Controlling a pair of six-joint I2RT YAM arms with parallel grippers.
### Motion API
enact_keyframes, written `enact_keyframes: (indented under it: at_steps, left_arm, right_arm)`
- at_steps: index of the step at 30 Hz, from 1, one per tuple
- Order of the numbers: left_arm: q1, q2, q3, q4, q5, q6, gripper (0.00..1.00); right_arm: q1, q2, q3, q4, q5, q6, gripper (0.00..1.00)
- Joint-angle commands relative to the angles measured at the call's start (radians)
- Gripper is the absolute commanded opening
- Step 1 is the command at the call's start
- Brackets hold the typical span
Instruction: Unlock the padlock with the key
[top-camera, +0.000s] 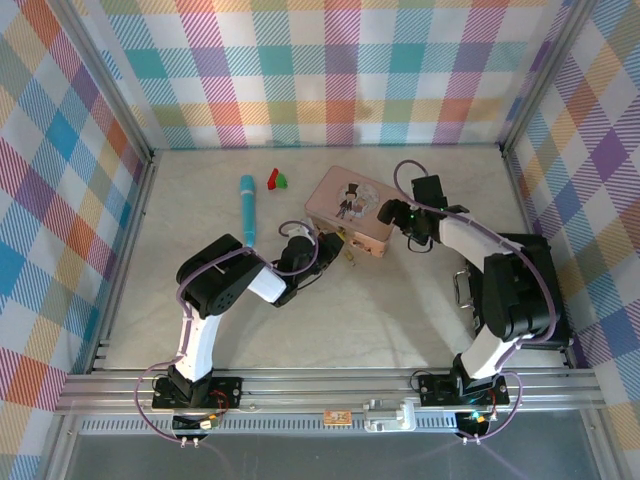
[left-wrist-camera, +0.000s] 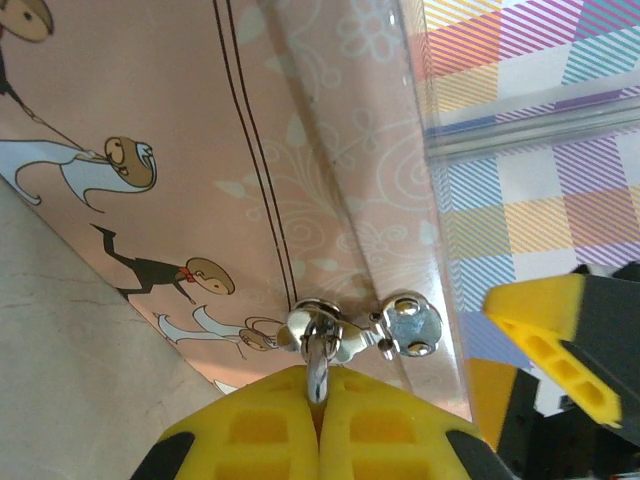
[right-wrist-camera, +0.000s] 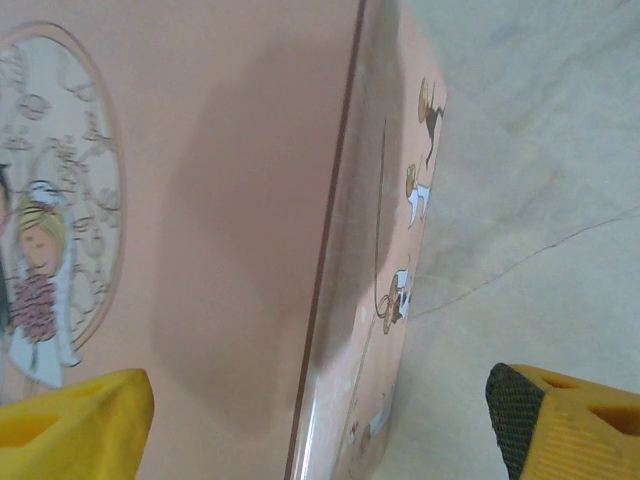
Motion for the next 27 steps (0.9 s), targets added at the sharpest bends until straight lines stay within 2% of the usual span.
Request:
enact_keyframes:
  at_steps: [1, 7, 12, 15, 23, 27]
  left_arm:
    - [-0.012, -0.036, -0.001, 0.013, -0.050, -0.020, 0.00]
    - [-0.015, -0.011, -0.011, 0.040, -0.066, -0.034, 0.09]
    - [-0.015, 0.022, -0.017, 0.074, -0.052, -0.052, 0.11]
    - [-0.014, 0.019, -0.028, 0.078, -0.056, -0.045, 0.18]
    - [-0.001, 0.011, -0.056, 0.079, -0.058, -0.043, 0.08]
    - [0.000, 0.017, -0.052, 0.087, -0.056, -0.041, 0.00]
  right_arm:
    - [0.005, 0.020, -0.022, 0.083, -0.046, 0.108, 0.85]
    - [0.004, 0.023, -0.080, 0.124, -0.027, 0.177, 0.79]
    - [0.004, 0.042, -0.072, 0.108, -0.045, 0.177, 0.79]
    - [0.005, 0.036, -0.083, 0.115, -0.040, 0.184, 0.79]
    - [0.004, 0.023, -0.083, 0.119, -0.039, 0.189, 0.79]
    - [0.004, 0.030, -0.071, 0.116, -0.039, 0.185, 0.79]
